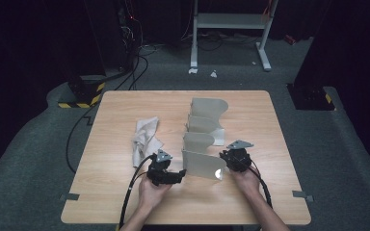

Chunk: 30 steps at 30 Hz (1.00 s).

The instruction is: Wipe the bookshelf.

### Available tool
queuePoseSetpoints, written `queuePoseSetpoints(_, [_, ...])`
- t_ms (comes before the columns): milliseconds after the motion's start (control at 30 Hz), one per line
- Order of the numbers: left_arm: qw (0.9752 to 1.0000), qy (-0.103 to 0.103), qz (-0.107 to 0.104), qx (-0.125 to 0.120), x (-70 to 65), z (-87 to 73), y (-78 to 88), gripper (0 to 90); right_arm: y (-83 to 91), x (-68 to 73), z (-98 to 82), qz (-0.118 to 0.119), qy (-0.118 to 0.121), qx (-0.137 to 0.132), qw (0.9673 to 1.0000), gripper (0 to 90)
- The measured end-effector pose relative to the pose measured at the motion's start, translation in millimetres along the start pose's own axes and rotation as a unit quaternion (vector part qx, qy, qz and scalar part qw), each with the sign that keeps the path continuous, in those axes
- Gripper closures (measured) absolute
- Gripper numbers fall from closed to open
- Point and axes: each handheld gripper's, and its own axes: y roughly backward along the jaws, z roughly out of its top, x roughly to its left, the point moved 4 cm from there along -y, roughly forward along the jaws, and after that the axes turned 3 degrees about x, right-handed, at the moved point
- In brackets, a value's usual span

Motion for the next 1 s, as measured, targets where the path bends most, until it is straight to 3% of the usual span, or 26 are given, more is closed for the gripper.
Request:
queuePoseSetpoints(333, [0.9999, 0.012, 0.004, -0.004, 5.0, 4.4, -4.9, 24.1, -5.1, 7.2, 5.9, 0.007, 0.011, 0.002, 0.9999, 76.8])
queuePoseSetpoints(1000, [0.9996, 0.022, 0.018, 0.000, 13.7, 4.7, -7.7, 24.3, -16.8, 21.9, 18.3, 0.016, 0.010, 0.002, 0.9998, 79.0])
